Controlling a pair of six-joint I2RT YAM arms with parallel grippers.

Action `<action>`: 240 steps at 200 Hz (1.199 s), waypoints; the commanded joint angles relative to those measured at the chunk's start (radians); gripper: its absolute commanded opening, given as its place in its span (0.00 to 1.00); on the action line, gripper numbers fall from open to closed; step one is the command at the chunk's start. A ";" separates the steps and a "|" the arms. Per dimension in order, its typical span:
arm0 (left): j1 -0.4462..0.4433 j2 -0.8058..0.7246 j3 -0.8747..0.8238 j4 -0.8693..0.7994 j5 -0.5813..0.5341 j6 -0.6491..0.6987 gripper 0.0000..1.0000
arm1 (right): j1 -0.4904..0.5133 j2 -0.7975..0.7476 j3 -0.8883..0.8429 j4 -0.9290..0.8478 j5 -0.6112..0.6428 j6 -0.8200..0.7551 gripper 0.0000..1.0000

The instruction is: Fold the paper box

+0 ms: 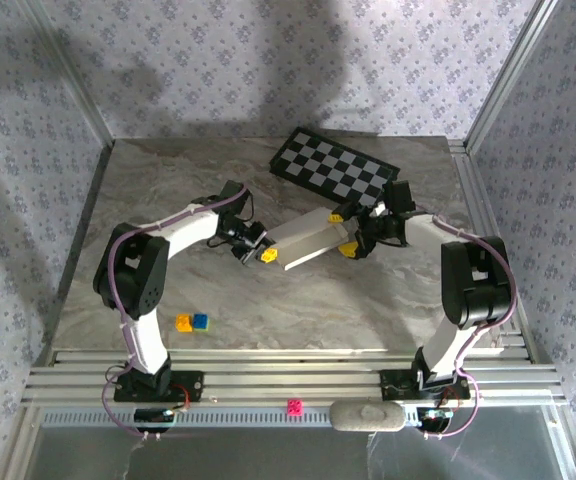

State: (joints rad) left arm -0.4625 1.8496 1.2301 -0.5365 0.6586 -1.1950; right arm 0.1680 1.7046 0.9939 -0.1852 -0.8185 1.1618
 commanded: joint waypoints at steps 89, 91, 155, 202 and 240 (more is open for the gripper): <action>0.016 -0.004 0.005 0.098 0.067 -0.094 0.00 | 0.033 0.073 -0.035 0.243 0.160 0.094 0.77; 0.017 -0.004 0.005 0.099 0.068 -0.094 0.00 | 0.034 0.074 -0.036 0.247 0.164 0.095 0.77; 0.020 0.005 0.011 0.104 0.079 -0.094 0.00 | 0.070 0.096 -0.038 0.321 0.247 0.149 0.70; 0.021 0.011 0.032 0.105 0.089 -0.083 0.00 | 0.123 0.077 -0.036 0.293 0.351 0.197 0.64; 0.024 0.006 0.022 0.107 0.090 -0.082 0.00 | 0.157 0.109 -0.028 0.320 0.373 0.234 0.71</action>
State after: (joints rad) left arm -0.4442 1.8500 1.2301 -0.4404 0.7147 -1.2667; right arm 0.3084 1.7889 0.9619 0.1246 -0.4862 1.3533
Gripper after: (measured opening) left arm 0.043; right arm 0.705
